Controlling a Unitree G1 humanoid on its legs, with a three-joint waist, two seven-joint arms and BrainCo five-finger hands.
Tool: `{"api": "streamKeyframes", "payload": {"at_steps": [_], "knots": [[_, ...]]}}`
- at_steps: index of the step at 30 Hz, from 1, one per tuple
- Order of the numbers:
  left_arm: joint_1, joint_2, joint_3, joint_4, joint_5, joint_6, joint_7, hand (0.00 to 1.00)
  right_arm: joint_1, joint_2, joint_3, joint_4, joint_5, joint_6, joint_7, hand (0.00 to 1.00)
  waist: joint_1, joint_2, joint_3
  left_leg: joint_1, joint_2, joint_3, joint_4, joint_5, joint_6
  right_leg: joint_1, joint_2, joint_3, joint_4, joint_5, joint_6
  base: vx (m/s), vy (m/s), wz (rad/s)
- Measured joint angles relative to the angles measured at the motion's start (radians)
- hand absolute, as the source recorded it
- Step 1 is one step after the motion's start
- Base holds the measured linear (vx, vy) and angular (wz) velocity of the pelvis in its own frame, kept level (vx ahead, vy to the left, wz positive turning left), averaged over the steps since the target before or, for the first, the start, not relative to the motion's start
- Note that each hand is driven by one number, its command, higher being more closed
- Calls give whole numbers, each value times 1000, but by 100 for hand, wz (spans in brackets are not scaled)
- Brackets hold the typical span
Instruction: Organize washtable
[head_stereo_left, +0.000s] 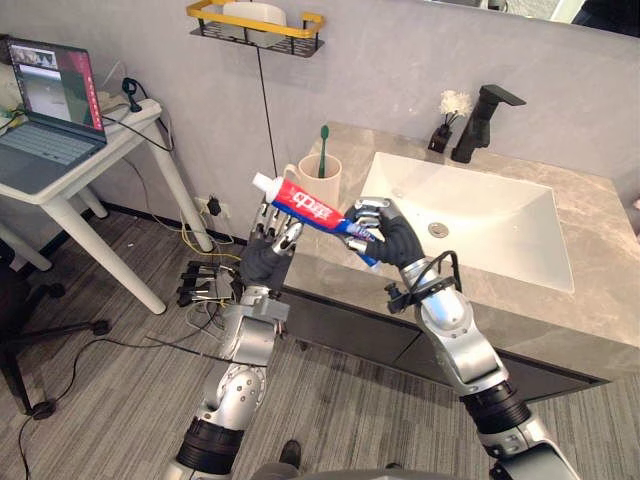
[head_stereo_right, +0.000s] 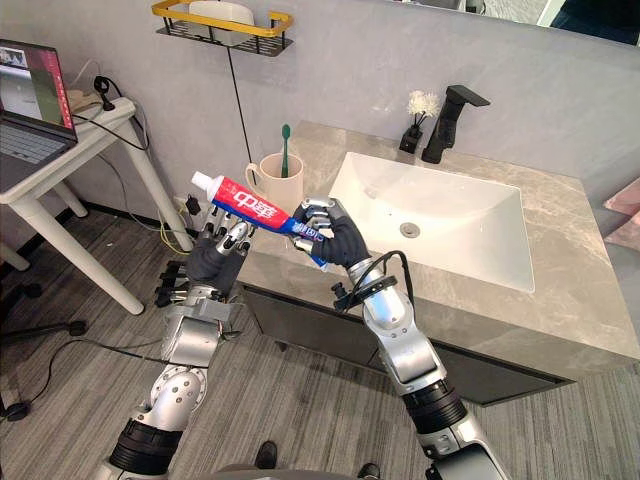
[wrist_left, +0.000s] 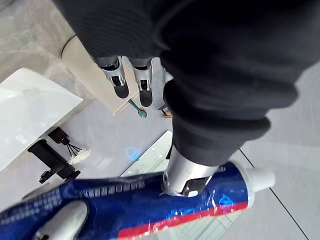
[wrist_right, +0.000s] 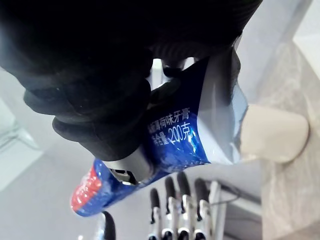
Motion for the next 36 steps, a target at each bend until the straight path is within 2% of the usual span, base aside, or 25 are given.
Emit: {"api": "streamKeyframes", "payload": {"at_steps": [4, 10, 11, 14, 29, 30, 36], "knots": [[0, -10, -10, 0, 0, -1, 1, 0, 30, 32, 30, 7, 21, 1, 0, 100, 0, 0, 0, 1, -1, -4, 0, 0, 0, 3, -1, -3, 0, 0, 0, -11, 0, 2], [0, -15, -25, 0, 0, -18, 1, 0, 56, 34, 65, 8, 49, 1, 4, 100, 0, -1, -4, 0, -1, -5, 0, 0, 0, 4, 0, -3, -3, 0, 0, 0, 0, 0], [0, -15, -33, 0, 0, -19, 1, 100, 69, 35, 71, 13, 50, 1, 9, 100, 0, -2, -9, -1, -1, -6, 0, 0, 0, 4, 0, -3, -5, 0, 0, 0, 0, 0], [-6, -19, -50, 0, 0, -19, 3, 100, 91, 19, 116, 46, 50, 5, 46, 100, -3, -1, -27, -2, -2, -6, -2, 0, 0, 7, 0, -3, -12, 0, 0, 4, -2, 2], [-4, -37, -45, 0, 0, -18, 3, 100, 115, 52, 114, 62, 59, 1, 46, 100, -4, -2, -29, 4, 1, 14, -3, 0, -1, 5, 2, 4, -15, 2, -1, -8, -2, -3], [-4, -37, -45, 0, 0, -18, 3, 100, 116, 53, 114, 62, 59, 1, 47, 0, -4, -2, -29, 4, 1, 15, -4, 0, -1, 4, 2, 4, -15, 4, -1, 0, 0, 0], [-4, -36, -27, 0, 4, -18, 3, 100, 139, 56, 105, 71, 63, 2, 72, 0, -4, -2, -29, 7, 1, 19, -7, 0, -1, 4, 2, 7, -15, 4, 0, -1, 0, -1]]}}
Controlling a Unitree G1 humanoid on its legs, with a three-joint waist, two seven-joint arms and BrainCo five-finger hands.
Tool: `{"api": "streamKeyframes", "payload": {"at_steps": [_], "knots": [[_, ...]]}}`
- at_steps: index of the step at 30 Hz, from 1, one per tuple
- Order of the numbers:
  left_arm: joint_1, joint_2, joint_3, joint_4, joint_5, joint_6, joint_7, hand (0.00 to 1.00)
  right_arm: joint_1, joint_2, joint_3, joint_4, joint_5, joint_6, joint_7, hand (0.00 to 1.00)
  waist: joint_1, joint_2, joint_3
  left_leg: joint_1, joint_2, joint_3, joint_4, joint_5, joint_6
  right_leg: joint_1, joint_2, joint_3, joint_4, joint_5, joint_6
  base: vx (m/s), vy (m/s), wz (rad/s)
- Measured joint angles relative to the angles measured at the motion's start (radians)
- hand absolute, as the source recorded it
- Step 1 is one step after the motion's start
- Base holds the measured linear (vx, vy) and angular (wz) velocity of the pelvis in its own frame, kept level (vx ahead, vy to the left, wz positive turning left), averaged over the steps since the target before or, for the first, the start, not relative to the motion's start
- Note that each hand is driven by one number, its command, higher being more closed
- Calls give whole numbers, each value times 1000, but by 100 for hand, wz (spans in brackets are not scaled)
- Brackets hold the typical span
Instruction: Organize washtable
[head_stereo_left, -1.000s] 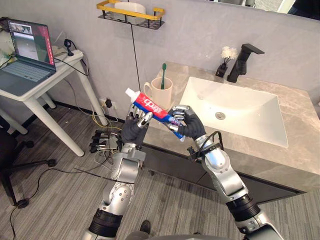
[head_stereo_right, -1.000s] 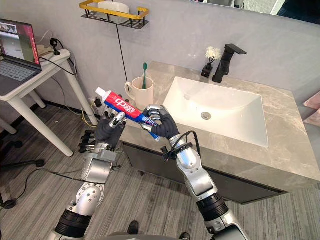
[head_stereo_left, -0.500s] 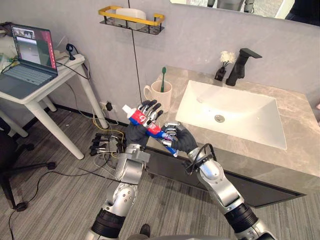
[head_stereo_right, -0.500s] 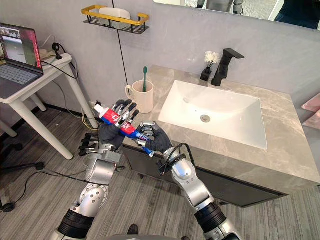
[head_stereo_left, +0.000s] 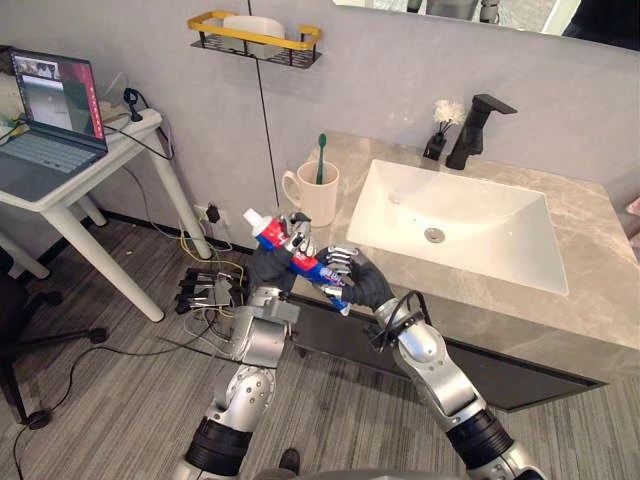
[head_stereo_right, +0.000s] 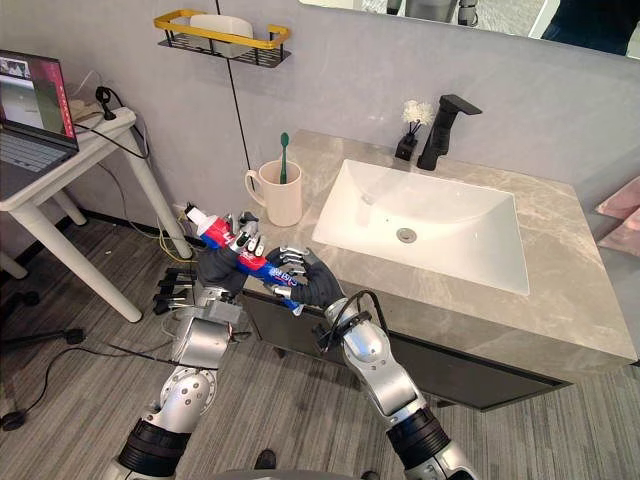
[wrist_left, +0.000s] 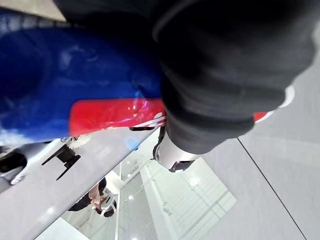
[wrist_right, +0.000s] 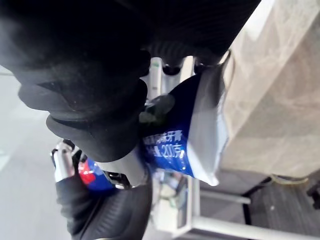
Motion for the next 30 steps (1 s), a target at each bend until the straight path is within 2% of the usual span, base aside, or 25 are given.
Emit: {"api": "streamKeyframes", "payload": {"at_steps": [5, 8, 10, 13, 15, 17, 19, 21, 30], "knots": [[-52, 27, 80, 0, 66, 2, 3, 100, 0, 12, -60, 4, 43, 6, 12, 0, 0, 1, 0, 9, 1, 9, -2, 0, 0, 2, 1, 10, 0, 2, -1, -16, -3, -5], [-135, 104, 165, 0, 128, 2, 26, 100, 0, 27, -124, 4, 112, 6, -10, 0, 0, 1, -1, 22, 3, 22, -5, 0, 0, 7, 3, 23, -3, 5, -2, -31, -3, -13], [-218, 184, 231, 0, 164, 0, 41, 100, 0, 29, -156, 3, 155, 6, -14, 0, -4, 1, -1, 24, 3, 31, -6, -1, 0, 3, 4, 28, -13, 7, -5, -43, -1, -11], [-335, 269, 270, 4, 197, -9, 45, 100, 14, 29, -150, 3, 163, 7, -2, 0, -7, 2, -2, 23, 5, 44, -8, -2, -1, -3, 5, 40, -17, 11, -9, -24, -1, -12], [-400, 296, 273, 15, 204, -23, 46, 100, 24, 31, -136, 3, 164, 16, 12, 0, -6, 3, -3, 23, 5, 51, -8, -2, -1, -8, 6, 48, -18, 15, -6, 1, 3, -10], [-481, 306, 273, 53, 225, -33, 59, 100, 51, 33, -117, 3, 167, 20, 26, 0, -7, 4, -3, 23, 5, 53, -9, -2, -1, -9, 5, 49, -19, 19, -7, 2, 5, -5], [-510, 332, 273, 65, 250, -48, 68, 100, 63, 33, -93, 3, 181, 20, 47, 0, -26, 4, -3, 21, 5, 55, -9, -2, -1, -9, 6, 51, -20, 20, -7, -1, 1, -2], [-552, 333, 272, 95, 277, -49, 81, 100, 82, 31, -89, 3, 181, 20, 61, 0, -28, 4, -3, 19, 5, 57, -9, -2, -1, -10, 6, 53, -21, 21, -7, 0, 0, 0], [-773, 337, 259, 253, 318, -84, 177, 100, 102, 33, -89, 0, 181, 20, 44, 0, -32, 3, -3, 3, 4, 62, -6, -2, 0, -28, 9, 72, -32, 37, -9, -10, 1, -4]]}}
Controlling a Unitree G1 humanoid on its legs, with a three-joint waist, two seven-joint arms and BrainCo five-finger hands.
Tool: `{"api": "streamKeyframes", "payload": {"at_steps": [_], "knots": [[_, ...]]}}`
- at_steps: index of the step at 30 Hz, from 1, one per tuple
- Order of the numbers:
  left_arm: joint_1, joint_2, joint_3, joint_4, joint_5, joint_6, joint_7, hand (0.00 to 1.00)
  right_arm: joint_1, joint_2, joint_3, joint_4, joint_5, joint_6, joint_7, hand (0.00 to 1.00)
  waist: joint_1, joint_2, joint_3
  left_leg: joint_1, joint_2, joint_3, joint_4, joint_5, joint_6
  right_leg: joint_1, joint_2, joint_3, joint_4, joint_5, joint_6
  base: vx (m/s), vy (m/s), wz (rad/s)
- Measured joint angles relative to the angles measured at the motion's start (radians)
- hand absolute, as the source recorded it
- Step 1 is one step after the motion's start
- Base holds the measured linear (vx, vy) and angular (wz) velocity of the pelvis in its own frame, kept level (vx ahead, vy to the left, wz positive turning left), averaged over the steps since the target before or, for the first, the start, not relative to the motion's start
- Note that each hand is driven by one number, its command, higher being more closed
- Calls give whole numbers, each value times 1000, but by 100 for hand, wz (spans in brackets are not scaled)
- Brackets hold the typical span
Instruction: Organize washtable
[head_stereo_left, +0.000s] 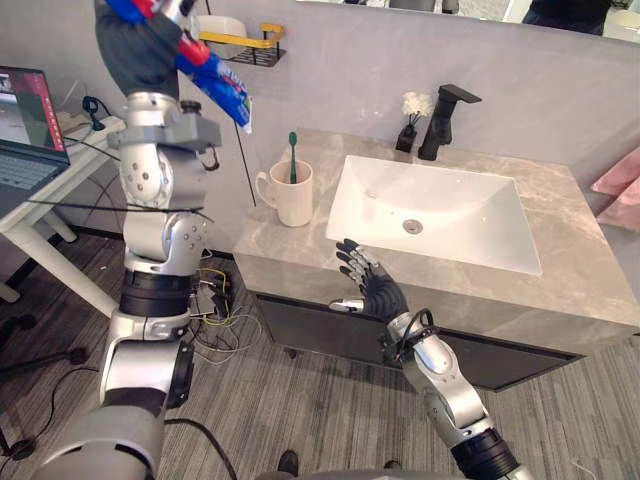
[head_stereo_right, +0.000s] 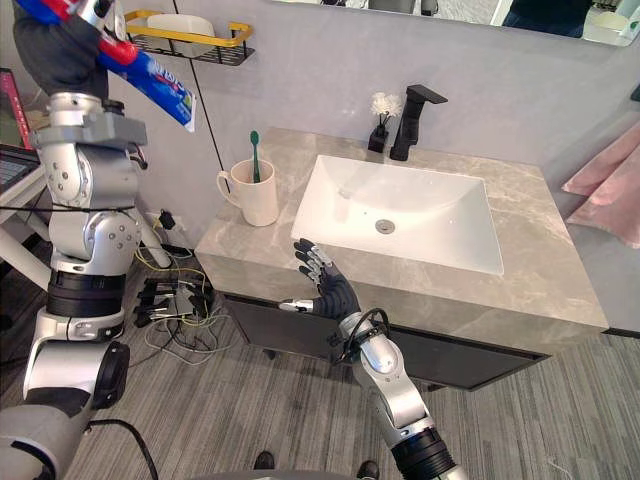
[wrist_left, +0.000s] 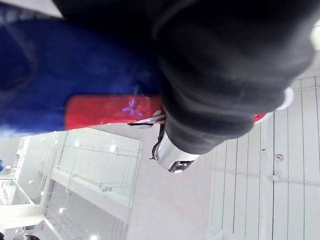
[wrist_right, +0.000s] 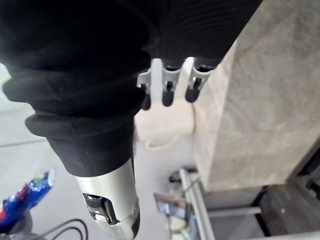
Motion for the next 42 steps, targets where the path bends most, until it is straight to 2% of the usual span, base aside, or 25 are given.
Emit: {"api": "streamKeyframes", "payload": {"at_steps": [5, 9, 12, 15, 24, 28, 36, 42], "knots": [[-74, 21, -4, 39, 33, -4, 42, 100, 8, 6, 0, -10, -2, -1, -10, 0, -17, -11, 5, -7, 4, 25, 0, 0, 0, -23, 4, 28, 1, 9, -6, -19, 4, -16], [-157, 29, -16, 79, 36, -6, 59, 100, 52, 9, 0, -40, -5, -1, -10, 0, -20, -44, 21, -8, 15, 52, 3, -3, -2, -38, 15, 57, 1, 15, -13, -31, -12, -20], [-164, 29, -25, 92, 43, -7, 64, 100, 74, 8, -1, -71, -22, -2, -10, 0, -22, -56, 35, -19, 17, 55, 16, -8, -4, -49, 17, 61, 8, 15, -13, -35, -12, -7], [-187, 27, -45, 113, 53, -6, 80, 100, 75, 9, 0, -84, -23, -2, -10, 0, -21, -68, 77, -19, 17, 54, 21, -8, -4, -52, 15, 62, 19, 14, -15, -49, -2, 0], [-195, 7, -59, 113, 61, -3, 104, 100, 90, 12, -2, -97, -22, -3, -35, 0, -24, -105, 135, -84, 17, 55, 40, -8, -4, -114, 15, 64, 31, 18, -20, -3, 0, 0], [-195, -26, -61, 137, 72, -2, 105, 100, 87, 12, -4, -134, -22, -5, -37, 0, -24, -107, 162, -103, 17, 52, 52, -15, -4, -124, 14, 61, 32, 18, -20, 9, -1, 2], [-195, -39, -64, 149, 72, 5, 125, 100, 88, 10, -19, -159, -22, -6, -58, 0, -26, -108, 207, -131, 17, 51, 77, -28, -2, -139, 14, 60, 32, 18, -21, 0, 0, 0], [-194, -50, -64, 155, 72, 7, 126, 100, 85, 10, -21, -171, -21, -20, -59, 0, -34, -109, 218, -162, 17, 51, 101, -38, -2, -157, 15, 59, 32, 21, -24, 0, 0, 0]]}}
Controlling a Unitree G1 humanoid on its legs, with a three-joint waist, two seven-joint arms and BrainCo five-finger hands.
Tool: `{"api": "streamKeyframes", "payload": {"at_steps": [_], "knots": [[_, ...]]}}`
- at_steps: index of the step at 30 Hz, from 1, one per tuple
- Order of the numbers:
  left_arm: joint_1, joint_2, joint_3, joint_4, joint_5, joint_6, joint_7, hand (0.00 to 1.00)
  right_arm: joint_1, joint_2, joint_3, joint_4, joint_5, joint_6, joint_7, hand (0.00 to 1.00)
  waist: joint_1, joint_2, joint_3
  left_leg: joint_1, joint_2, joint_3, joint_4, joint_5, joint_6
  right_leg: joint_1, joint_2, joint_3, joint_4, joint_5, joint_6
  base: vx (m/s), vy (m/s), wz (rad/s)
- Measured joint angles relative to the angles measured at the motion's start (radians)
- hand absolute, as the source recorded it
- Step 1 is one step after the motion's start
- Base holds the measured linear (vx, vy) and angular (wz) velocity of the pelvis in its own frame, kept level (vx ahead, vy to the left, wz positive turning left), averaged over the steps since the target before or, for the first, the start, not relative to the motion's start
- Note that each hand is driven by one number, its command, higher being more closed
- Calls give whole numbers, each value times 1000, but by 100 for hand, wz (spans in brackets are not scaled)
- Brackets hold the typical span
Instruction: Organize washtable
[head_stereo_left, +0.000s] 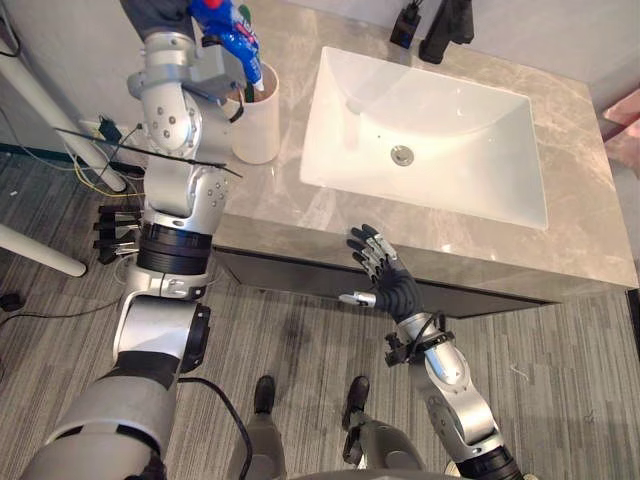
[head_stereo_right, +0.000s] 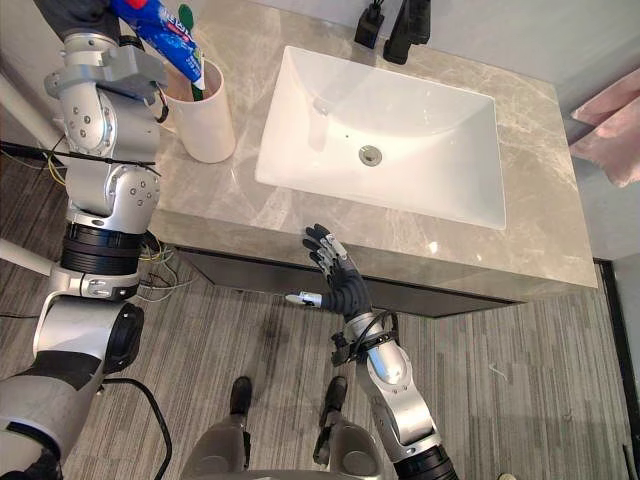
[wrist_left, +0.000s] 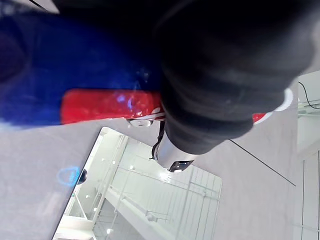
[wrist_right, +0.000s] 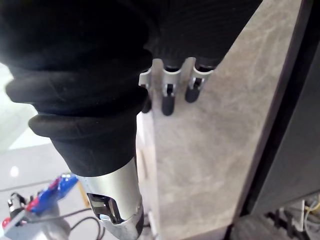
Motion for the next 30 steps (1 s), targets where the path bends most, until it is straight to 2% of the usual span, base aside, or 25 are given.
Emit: {"api": "streamKeyframes", "payload": {"at_steps": [9, 13, 26, 27, 30], "knots": [[15, -2, 4, 35, 7, 4, 0, 100, 0, -1, -1, -34, 4, -10, 0, 0, -5, -5, 41, -24, 1, 1, 42, -23, 1, -4, 1, 1, 1, 1, -2, -1, 1, 0], [16, -3, 6, 35, 8, 17, 0, 100, -1, -2, -9, -34, 24, -22, 0, 0, -9, -6, 43, -34, 2, 2, 43, -23, 1, -15, 2, 1, 1, 4, -6, 0, 0, 0], [39, -1, 11, 36, 9, 17, -1, 100, -1, -3, -24, -35, 25, -23, 4, 0, -2, -15, 52, -35, 4, 1, 46, -23, 2, -12, 2, 0, 2, 5, -6, 0, 0, 0], [49, -1, 11, 36, 10, 17, -2, 0, 0, -3, -24, -35, 26, -23, 4, 0, -2, -15, 52, -35, 4, 1, 46, -23, 2, -12, 3, 0, 2, 5, -6, 0, 0, 0], [59, -1, 10, 52, 22, 18, -4, 0, 0, -4, -25, -35, 33, -23, 4, 0, 0, -14, 52, -36, 4, 2, 47, -23, 1, -12, 3, 0, 2, 5, -6, 0, 0, 0]]}}
